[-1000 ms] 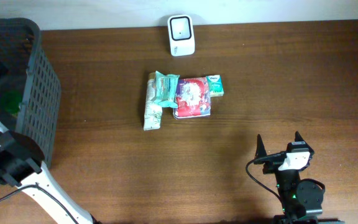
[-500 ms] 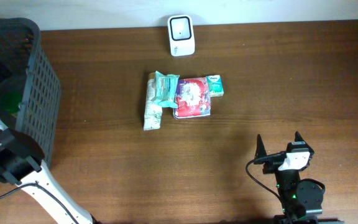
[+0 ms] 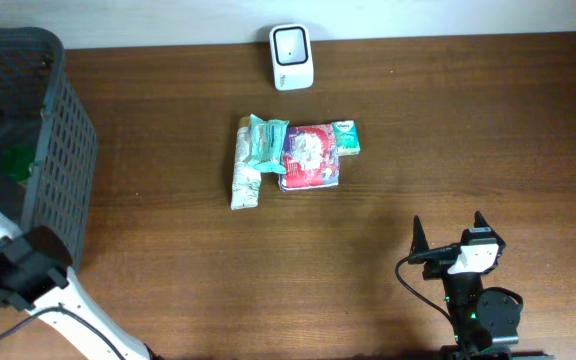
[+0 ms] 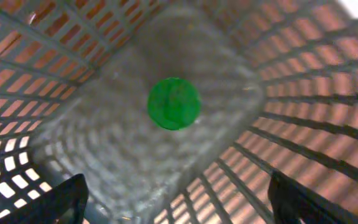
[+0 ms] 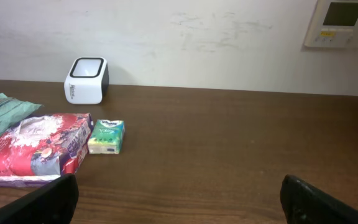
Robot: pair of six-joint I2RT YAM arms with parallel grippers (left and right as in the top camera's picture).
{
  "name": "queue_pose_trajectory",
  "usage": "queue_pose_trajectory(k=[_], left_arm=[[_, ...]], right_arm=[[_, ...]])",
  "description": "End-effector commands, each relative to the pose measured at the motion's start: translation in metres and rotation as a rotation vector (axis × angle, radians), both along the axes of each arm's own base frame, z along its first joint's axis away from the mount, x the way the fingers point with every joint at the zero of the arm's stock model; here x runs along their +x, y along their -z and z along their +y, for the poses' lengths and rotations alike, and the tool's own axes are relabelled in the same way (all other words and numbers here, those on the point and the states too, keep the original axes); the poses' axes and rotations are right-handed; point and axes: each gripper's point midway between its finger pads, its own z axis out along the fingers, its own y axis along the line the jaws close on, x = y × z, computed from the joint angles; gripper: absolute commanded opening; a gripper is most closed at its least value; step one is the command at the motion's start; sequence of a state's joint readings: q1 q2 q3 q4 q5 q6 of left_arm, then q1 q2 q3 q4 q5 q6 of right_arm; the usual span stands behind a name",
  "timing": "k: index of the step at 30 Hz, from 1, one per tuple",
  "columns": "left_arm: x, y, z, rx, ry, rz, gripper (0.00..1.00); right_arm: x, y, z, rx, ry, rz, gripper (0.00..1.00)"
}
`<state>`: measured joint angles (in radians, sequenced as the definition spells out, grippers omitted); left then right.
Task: Scan the item barcode
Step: 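Grasp the green-capped seasoning jar and lift it out with left gripper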
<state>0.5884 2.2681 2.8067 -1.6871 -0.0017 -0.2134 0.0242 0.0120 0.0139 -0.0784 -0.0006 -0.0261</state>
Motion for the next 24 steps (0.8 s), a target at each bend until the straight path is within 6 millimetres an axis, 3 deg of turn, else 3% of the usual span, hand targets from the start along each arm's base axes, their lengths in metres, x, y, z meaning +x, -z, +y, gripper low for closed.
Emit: queue_pose_trajectory(k=[1, 3, 5, 8, 11, 14, 20, 24], left_arm=[[-0.007, -0.055, -0.031, 0.03, 0.101, -0.132, 0.99], [-0.02, -0.057, -0.033, 0.073, 0.083, -0.079, 0.99], [-0.025, -0.042, -0.031, 0.059, 0.062, -0.019, 0.99], [-0.04, 0.007, -0.009, 0.073, -0.07, 0.158, 0.99], [-0.02, 0.052, 0.0, 0.03, -0.052, 0.152, 1.0], [-0.003, 0.08, 0.007, 0.048, 0.004, 0.136, 0.99], [0.032, 0.095, 0.031, 0.11, -0.005, 0.038, 0.99], [0.044, 0.12, 0.039, 0.108, -0.007, 0.047, 0.99]], right_arm=[[0.0, 0.004, 0.001, 0.007, -0.003, 0.006, 0.99], [0.0, 0.004, 0.001, 0.007, -0.003, 0.006, 0.99], [0.0, 0.004, 0.001, 0.007, -0.003, 0.006, 0.99], [0.0, 0.004, 0.001, 0.007, -0.003, 0.006, 0.99], [0.0, 0.004, 0.001, 0.007, -0.003, 0.006, 0.99], [0.0, 0.004, 0.001, 0.007, -0.003, 0.006, 0.99], [0.0, 0.004, 0.001, 0.007, -0.003, 0.006, 0.99], [0.0, 0.004, 0.001, 0.007, -0.003, 0.006, 0.99]])
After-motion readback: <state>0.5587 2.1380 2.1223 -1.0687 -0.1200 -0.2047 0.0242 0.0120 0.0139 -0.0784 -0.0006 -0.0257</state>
